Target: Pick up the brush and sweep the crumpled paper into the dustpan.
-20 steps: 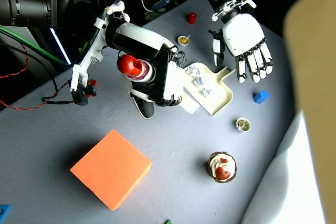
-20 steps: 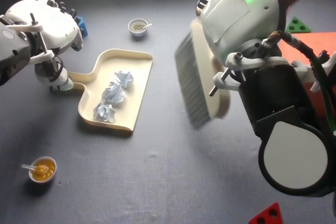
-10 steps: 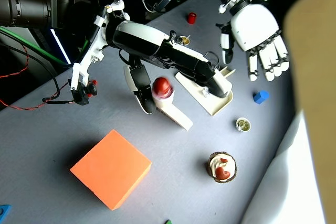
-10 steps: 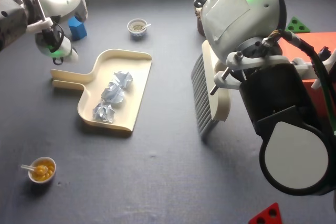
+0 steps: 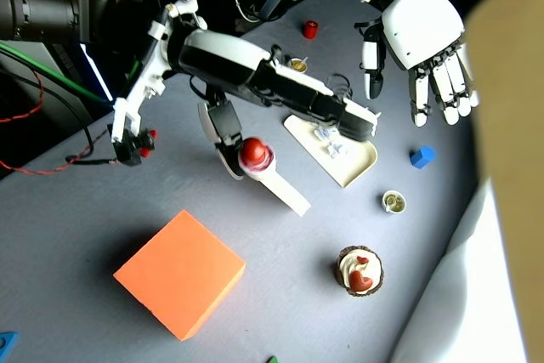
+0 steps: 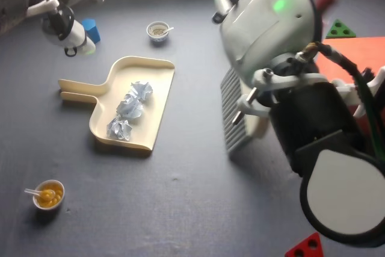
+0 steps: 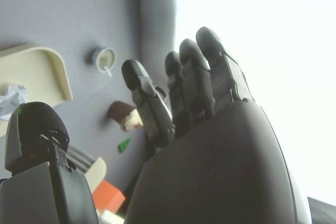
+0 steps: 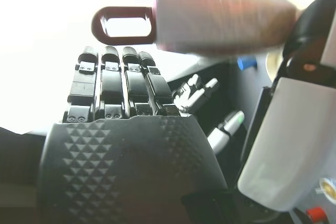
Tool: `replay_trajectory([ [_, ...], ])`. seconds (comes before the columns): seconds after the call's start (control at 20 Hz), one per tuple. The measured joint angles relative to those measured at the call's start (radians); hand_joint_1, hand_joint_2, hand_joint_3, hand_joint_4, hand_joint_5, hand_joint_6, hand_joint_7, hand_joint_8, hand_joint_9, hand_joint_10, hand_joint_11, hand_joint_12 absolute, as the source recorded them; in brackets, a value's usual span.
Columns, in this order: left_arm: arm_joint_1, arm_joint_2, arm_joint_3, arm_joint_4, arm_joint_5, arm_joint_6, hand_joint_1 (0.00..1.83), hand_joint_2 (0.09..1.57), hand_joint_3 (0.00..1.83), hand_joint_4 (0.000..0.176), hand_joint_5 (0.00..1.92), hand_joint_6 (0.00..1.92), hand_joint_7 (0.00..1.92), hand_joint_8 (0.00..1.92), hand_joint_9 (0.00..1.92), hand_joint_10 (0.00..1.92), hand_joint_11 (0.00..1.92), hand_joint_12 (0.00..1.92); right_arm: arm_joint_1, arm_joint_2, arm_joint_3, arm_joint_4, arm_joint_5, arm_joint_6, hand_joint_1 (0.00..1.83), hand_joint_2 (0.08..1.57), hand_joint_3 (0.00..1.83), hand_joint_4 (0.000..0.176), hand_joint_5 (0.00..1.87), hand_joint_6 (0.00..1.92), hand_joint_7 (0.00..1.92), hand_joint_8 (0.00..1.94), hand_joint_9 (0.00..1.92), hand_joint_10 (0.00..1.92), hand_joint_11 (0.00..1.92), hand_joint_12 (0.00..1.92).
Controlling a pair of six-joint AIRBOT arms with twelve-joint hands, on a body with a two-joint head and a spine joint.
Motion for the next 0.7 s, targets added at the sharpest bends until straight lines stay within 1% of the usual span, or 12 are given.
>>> replay_trajectory([
  [0.05, -0.009, 0.001, -0.012, 0.0, 0.001, 0.003, 0.85, 1.0, 0.0, 0.033, 0.71, 0.0, 0.33, 0.0, 0.26, 0.0, 0.06, 0.47, 0.022, 0.002, -0.013, 0.022, 0.012, -0.019, 0.82, 0.66, 0.01, 0.069, 0.0, 0.0, 0.0, 0.0, 0.0, 0.0, 0.0, 0.0],
  [0.1, -0.011, 0.001, -0.019, -0.003, 0.002, 0.008, 0.85, 1.0, 0.0, 0.032, 0.71, 0.0, 0.33, 0.01, 0.26, 0.0, 0.06, 0.47, 0.035, 0.002, -0.013, 0.028, 0.018, -0.036, 0.84, 0.67, 0.01, 0.065, 0.0, 0.0, 0.0, 0.0, 0.0, 0.0, 0.0, 0.0],
  [0.2, -0.015, -0.001, -0.027, -0.01, 0.006, 0.023, 0.86, 1.0, 0.0, 0.031, 0.71, 0.0, 0.33, 0.0, 0.27, 0.0, 0.07, 0.47, 0.053, 0.003, -0.013, 0.045, 0.014, -0.053, 0.85, 0.67, 0.01, 0.044, 0.0, 0.0, 0.0, 0.0, 0.0, 0.0, 0.0, 0.0],
  [0.25, -0.015, -0.001, -0.029, -0.01, 0.006, 0.023, 0.85, 1.01, 0.0, 0.036, 0.71, 0.0, 0.33, 0.0, 0.26, 0.0, 0.07, 0.47, 0.053, 0.003, -0.01, 0.05, 0.014, -0.056, 0.85, 0.67, 0.01, 0.038, 0.0, 0.0, 0.0, 0.0, 0.0, 0.0, 0.0, 0.0],
  [0.35, -0.015, -0.001, -0.031, -0.018, 0.006, 0.023, 0.84, 1.01, 0.0, 0.035, 0.7, 0.0, 0.31, 0.0, 0.25, 0.0, 0.06, 0.46, 0.053, 0.003, 0.005, 0.068, 0.017, -0.056, 0.84, 0.68, 0.01, 0.039, 0.0, 0.0, 0.0, 0.0, 0.0, 0.0, 0.0, 0.0],
  [0.4, -0.015, -0.001, -0.031, -0.02, 0.006, 0.023, 0.82, 1.01, 0.0, 0.041, 0.7, 0.0, 0.31, 0.0, 0.25, 0.0, 0.05, 0.46, 0.053, 0.003, 0.013, 0.067, 0.016, -0.053, 0.83, 0.68, 0.01, 0.035, 0.0, 0.0, 0.0, 0.0, 0.0, 0.0, 0.0, 0.0],
  [0.45, -0.015, -0.002, -0.031, -0.021, 0.007, 0.023, 0.83, 1.01, 0.0, 0.042, 0.69, 0.0, 0.32, 0.0, 0.26, 0.0, 0.06, 0.46, 0.053, 0.012, 0.018, 0.061, 0.014, -0.009, 0.83, 0.67, 0.01, 0.033, 0.0, 0.0, 0.0, 0.0, 0.0, 0.0, 0.0, 0.0],
  [0.5, -0.015, -0.002, -0.03, -0.021, 0.009, 0.023, 0.83, 1.01, 0.0, 0.038, 0.69, 0.0, 0.3, 0.0, 0.25, 0.0, 0.06, 0.46, 0.053, 0.027, 0.018, 0.056, 0.022, 0.044, 0.82, 0.67, 0.0, 0.019, 0.0, 0.0, 0.0, 0.0, 0.0, 0.0, 0.0, 0.0],
  [0.55, -0.015, -0.001, -0.027, -0.022, 0.01, 0.023, 0.84, 1.01, 0.0, 0.032, 0.69, 0.0, 0.3, 0.0, 0.26, 0.0, 0.07, 0.47, 0.053, 0.059, 0.015, 0.05, 0.048, 0.131, 0.83, 0.68, 0.01, 0.026, 0.0, 0.0, 0.0, 0.0, 0.0, 0.0, 0.0, 0.0],
  [0.6, -0.016, -0.001, -0.024, -0.022, 0.01, 0.023, 0.85, 1.01, 0.0, 0.035, 0.7, 0.0, 0.3, 0.0, 0.25, 0.0, 0.05, 0.46, 0.053, 0.091, 0.008, 0.043, 0.077, 0.208, 0.81, 0.68, 0.01, 0.031, 0.0, 0.0, 0.0, 0.0, 0.0, 0.0, 0.0, 0.0],
  [0.65, -0.016, 0.0, -0.021, -0.023, 0.009, 0.024, 0.86, 1.0, 0.0, 0.03, 0.71, 0.01, 0.31, 0.0, 0.25, 0.0, 0.06, 0.46, 0.053, 0.131, 0.002, 0.033, 0.129, 0.311, 0.82, 0.68, 0.01, 0.022, 0.0, 0.0, 0.0, 0.0, 0.0, 0.0, 0.0, 0.0],
  [0.7, -0.021, 0.0, -0.021, -0.023, 0.008, 0.024, 0.86, 1.0, 0.0, 0.034, 0.71, 0.01, 0.31, 0.0, 0.26, 0.0, 0.05, 0.46, 0.053, 0.174, -0.001, 0.006, 0.198, 0.409, 0.78, 0.68, 0.0, 0.0, 0.0, 0.0, 0.0, 0.0, 0.0, 0.0, 0.0, 0.0],
])
